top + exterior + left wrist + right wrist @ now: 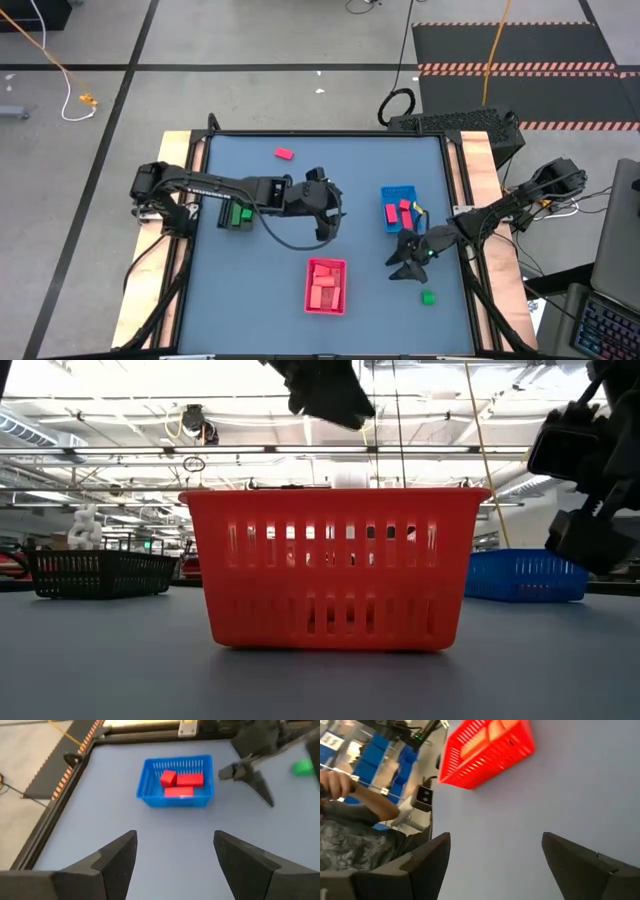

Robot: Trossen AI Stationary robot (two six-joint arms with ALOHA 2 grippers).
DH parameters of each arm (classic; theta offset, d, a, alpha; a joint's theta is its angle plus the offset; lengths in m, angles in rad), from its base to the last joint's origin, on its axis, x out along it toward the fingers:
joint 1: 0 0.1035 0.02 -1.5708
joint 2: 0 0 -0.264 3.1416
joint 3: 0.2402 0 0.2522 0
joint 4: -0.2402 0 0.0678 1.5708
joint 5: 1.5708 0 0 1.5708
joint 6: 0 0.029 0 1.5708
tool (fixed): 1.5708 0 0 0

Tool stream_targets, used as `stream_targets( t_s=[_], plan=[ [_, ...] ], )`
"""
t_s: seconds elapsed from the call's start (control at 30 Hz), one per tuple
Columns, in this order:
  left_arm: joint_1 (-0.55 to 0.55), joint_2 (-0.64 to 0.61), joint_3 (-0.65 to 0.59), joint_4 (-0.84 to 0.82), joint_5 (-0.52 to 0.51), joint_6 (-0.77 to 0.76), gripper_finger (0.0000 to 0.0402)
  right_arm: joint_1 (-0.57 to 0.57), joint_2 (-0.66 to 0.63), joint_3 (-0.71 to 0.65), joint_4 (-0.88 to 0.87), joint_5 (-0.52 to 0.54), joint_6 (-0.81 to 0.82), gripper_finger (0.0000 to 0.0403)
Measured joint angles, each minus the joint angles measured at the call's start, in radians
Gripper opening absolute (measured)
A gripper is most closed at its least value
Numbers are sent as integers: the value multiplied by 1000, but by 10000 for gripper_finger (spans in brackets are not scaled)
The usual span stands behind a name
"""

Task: Sort & place blocks by color
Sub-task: Put the green block into the black bin

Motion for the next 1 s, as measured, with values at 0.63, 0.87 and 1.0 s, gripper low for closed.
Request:
stream_targets(
  t_s=[0.63, 0.87, 1.0],
  plan=[
    [-102, -102, -1, 2, -80, 21, 255, 0, -2, 39, 193, 192, -332, 306],
    [-102, -105, 0, -64, -81, -2, 255, 1, -1, 386, -502, 252, -441, 306],
    [-97, -106, 0, -96, -110, -7, 255, 2, 5, 598, -936, 315, -415, 306]
  ],
)
